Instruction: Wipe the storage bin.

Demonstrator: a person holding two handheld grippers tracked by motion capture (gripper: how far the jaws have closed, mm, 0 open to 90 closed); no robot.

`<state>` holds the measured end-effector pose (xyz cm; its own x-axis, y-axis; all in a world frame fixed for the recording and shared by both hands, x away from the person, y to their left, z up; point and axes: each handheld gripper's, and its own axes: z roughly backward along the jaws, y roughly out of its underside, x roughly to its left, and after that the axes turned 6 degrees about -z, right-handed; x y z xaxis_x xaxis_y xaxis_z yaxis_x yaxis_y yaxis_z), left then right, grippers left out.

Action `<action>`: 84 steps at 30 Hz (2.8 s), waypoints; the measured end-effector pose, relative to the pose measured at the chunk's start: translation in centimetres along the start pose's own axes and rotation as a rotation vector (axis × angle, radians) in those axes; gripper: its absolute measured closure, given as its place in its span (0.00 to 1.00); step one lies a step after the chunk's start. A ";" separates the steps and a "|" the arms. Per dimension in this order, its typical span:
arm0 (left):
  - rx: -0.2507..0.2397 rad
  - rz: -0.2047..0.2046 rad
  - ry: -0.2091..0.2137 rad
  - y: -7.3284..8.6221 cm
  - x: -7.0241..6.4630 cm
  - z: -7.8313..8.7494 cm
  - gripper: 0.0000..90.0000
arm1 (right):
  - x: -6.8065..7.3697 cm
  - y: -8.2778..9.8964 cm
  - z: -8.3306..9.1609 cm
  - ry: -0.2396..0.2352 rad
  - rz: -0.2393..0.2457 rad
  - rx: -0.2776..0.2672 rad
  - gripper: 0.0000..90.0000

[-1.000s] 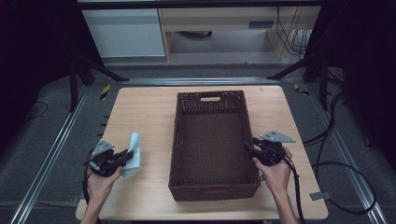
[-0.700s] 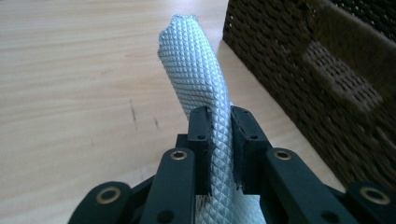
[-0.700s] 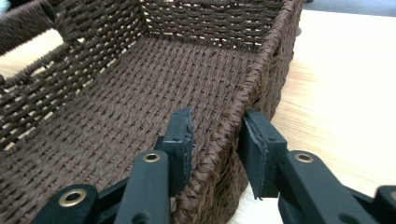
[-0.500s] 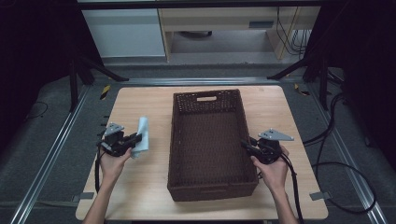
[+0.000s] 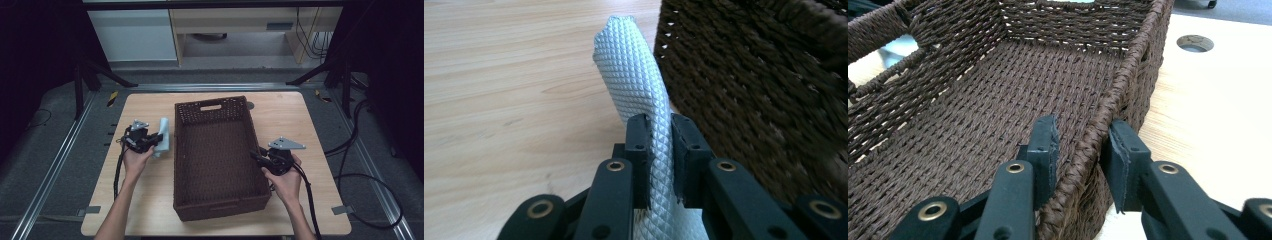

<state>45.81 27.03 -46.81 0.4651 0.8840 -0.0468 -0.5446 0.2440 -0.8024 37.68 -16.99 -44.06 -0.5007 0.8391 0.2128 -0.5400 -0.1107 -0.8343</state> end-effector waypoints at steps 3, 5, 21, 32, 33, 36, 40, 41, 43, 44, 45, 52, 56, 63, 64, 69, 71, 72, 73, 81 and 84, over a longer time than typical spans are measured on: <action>-0.003 0.004 0.014 -0.3 -0.2 -1.0 0.87 | 0.2 0.0 0.0 -0.002 0.006 -0.002 0.77; 0.008 -0.010 0.022 -0.8 -0.6 -2.4 0.87 | 0.2 0.1 0.1 -0.005 0.007 -0.003 0.77; 0.039 0.017 0.065 -0.7 -0.4 -4.6 0.88 | 0.2 0.1 0.1 0.003 0.017 -0.006 0.76; -0.101 -0.059 0.067 -5.1 -0.7 -0.2 0.88 | 0.2 0.1 0.1 0.004 0.020 -0.010 0.76; -0.111 -0.066 0.063 -5.3 -0.7 0.0 0.88 | 0.2 0.1 0.1 0.004 0.021 -0.010 0.76; -0.107 -0.067 0.067 -5.2 -0.7 0.0 0.88 | 0.2 0.1 0.1 0.004 0.020 -0.011 0.76; -0.064 -0.057 0.074 -3.8 -0.7 -1.1 0.88 | 0.2 0.1 0.1 0.004 0.020 -0.011 0.76; -0.045 -0.055 0.075 -3.3 -0.7 -1.4 0.88 | 0.2 0.1 0.1 0.004 0.020 -0.011 0.76; -0.017 -0.049 0.078 -2.4 -0.7 -2.1 0.88 | 0.2 0.1 0.1 0.004 0.020 -0.011 0.76; 0.002 -0.043 0.079 -1.7 -0.7 -2.5 0.88 | 0.2 0.1 0.1 0.003 0.020 -0.011 0.76; 0.012 -0.039 0.082 -1.3 -0.7 -2.7 0.88 | 0.2 0.1 0.1 0.004 0.020 -0.011 0.76; 0.078 -0.039 0.094 0.5 -0.8 -3.7 0.88 | 0.2 0.1 0.1 0.006 0.019 -0.009 0.75; 0.028 -0.058 0.093 -0.8 -0.8 -2.0 0.88 | 0.2 0.1 0.1 0.008 0.018 -0.010 0.75; -0.057 -0.116 0.097 -3.2 -1.3 1.2 0.88 | 0.2 0.1 0.1 0.009 0.014 -0.012 0.75; -0.057 -0.121 0.099 -3.1 -1.4 1.3 0.88 | 0.2 0.1 0.1 0.010 0.015 -0.012 0.75; -0.006 -0.121 0.102 -1.6 -1.7 0.5 0.89 | 0.2 0.1 0.1 0.011 0.016 -0.013 0.74; 0.031 -0.117 0.101 -0.6 -1.8 -0.1 0.88 | 0.2 0.1 0.1 0.013 0.017 -0.012 0.74; 0.048 -0.116 0.102 -0.1 -2.0 -0.4 0.88 | 0.2 0.1 0.1 0.014 0.016 -0.011 0.74; 0.066 -0.118 0.104 0.5 -2.1 -0.7 0.88 | 0.2 0.1 0.1 0.016 0.017 -0.010 0.73; 0.068 -0.129 0.106 0.6 -2.3 -0.1 0.88 | 0.2 -0.1 0.3 0.033 0.012 -0.008 0.65; 0.015 -0.138 0.099 -0.9 -2.0 1.5 0.89 | 0.1 -0.3 0.5 0.027 0.003 -0.028 0.63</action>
<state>44.32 25.64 -45.11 0.6020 0.7985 0.0040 -0.4808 0.3665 -0.7966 37.46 -17.16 -43.52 -0.4831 0.8531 0.1969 -0.5191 -0.0981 -0.8491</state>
